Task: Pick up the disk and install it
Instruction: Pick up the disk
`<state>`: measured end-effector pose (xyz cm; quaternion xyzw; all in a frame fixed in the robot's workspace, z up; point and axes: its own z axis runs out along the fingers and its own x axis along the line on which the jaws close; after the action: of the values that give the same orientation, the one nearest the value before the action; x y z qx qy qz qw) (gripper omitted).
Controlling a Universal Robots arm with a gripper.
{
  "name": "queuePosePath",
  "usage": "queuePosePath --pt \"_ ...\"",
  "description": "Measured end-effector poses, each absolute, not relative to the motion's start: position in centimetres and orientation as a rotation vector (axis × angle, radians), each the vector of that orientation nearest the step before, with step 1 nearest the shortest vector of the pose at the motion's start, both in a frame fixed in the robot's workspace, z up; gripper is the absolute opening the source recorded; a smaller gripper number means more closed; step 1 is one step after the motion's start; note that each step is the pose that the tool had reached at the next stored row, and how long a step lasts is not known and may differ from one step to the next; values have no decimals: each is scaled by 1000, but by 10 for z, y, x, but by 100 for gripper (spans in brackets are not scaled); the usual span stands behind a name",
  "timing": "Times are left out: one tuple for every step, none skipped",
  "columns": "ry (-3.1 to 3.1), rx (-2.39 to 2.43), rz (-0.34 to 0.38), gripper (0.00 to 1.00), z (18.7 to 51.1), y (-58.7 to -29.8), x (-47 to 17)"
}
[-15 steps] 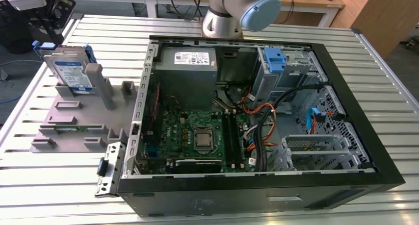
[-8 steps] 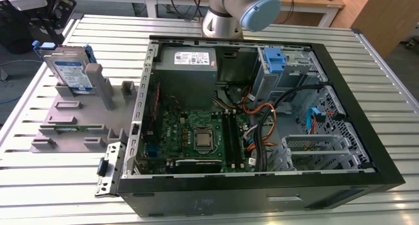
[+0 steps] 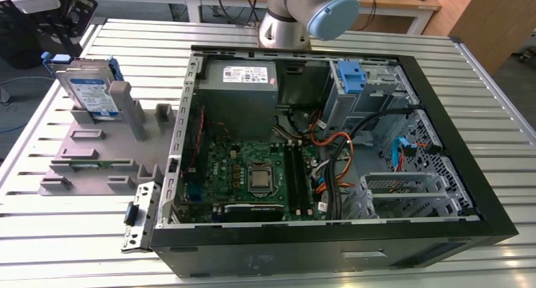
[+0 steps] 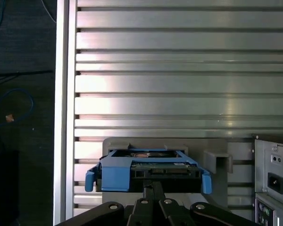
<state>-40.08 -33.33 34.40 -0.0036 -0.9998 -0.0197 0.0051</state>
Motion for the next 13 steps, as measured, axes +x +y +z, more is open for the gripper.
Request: queuePosePath --pt "-3131 7 -62 11 344 -333 -401" --pt "-3130 31 -62 11 344 -333 -401" --pt "-3130 61 -62 11 344 -333 -401" --pt "-3128 90 -61 11 344 -333 -401" --pt "-3127 118 -61 11 343 -333 -401" --pt "-3126 146 -61 11 343 -333 -401" --pt "-3124 174 -61 11 343 -333 -401" --pt "-3122 202 -61 11 343 -333 -401" --pt "-3120 230 -60 11 343 -333 -401" --pt "-3117 258 -60 11 343 -333 -401" --pt "-3114 286 -60 11 343 -333 -401" --pt "-3111 314 -60 11 343 -333 -401" --pt "-3108 345 -60 11 343 -333 -401"
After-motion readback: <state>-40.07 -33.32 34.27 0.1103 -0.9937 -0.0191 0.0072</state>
